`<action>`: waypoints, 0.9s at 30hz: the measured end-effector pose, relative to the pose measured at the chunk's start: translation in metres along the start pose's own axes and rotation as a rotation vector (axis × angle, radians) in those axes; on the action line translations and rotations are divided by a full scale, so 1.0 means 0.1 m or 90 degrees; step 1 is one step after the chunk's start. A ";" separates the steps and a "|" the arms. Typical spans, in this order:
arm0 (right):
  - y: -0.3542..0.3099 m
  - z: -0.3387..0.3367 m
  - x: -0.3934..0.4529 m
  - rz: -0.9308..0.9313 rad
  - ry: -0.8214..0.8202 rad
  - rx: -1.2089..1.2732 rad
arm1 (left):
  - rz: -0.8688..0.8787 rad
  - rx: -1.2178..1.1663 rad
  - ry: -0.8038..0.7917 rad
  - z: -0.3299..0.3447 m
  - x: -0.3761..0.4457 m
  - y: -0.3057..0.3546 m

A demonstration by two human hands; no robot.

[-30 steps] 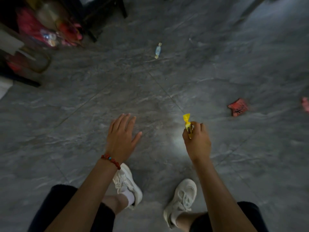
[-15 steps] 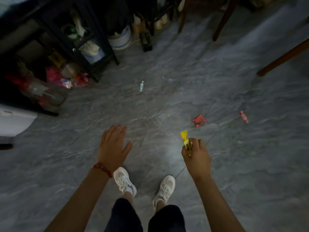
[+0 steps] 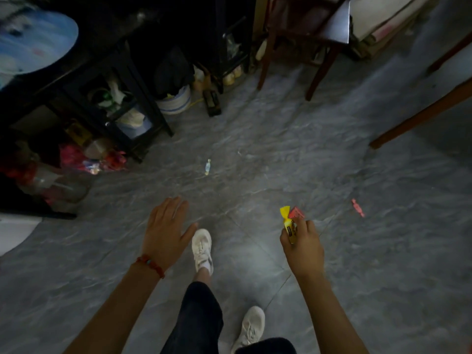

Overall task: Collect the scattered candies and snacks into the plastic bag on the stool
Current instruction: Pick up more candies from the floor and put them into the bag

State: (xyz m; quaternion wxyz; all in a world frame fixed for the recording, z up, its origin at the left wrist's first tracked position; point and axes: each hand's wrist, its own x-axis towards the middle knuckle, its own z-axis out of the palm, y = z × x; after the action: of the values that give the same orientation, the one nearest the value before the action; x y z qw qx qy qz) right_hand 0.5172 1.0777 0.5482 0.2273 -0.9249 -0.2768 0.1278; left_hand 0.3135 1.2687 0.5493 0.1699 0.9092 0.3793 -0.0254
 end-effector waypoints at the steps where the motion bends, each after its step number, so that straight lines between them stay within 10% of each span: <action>1: -0.08 0.05 0.13 0.007 0.007 -0.005 | 0.003 -0.001 -0.009 -0.02 0.15 -0.08; 14: -0.96 0.56 1.65 0.023 0.036 0.025 | 0.063 -0.032 -0.006 -0.25 1.85 -0.74; 27: -0.50 1.50 2.54 -0.009 -0.024 0.042 | 0.016 -0.012 -0.020 0.82 2.69 -0.80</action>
State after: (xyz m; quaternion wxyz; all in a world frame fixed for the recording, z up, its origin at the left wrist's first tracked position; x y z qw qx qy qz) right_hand 0.6469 1.3127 0.4150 0.2536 -0.9121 -0.2834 0.1529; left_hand 0.4557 1.4767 0.4019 0.1849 0.9118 0.3651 -0.0339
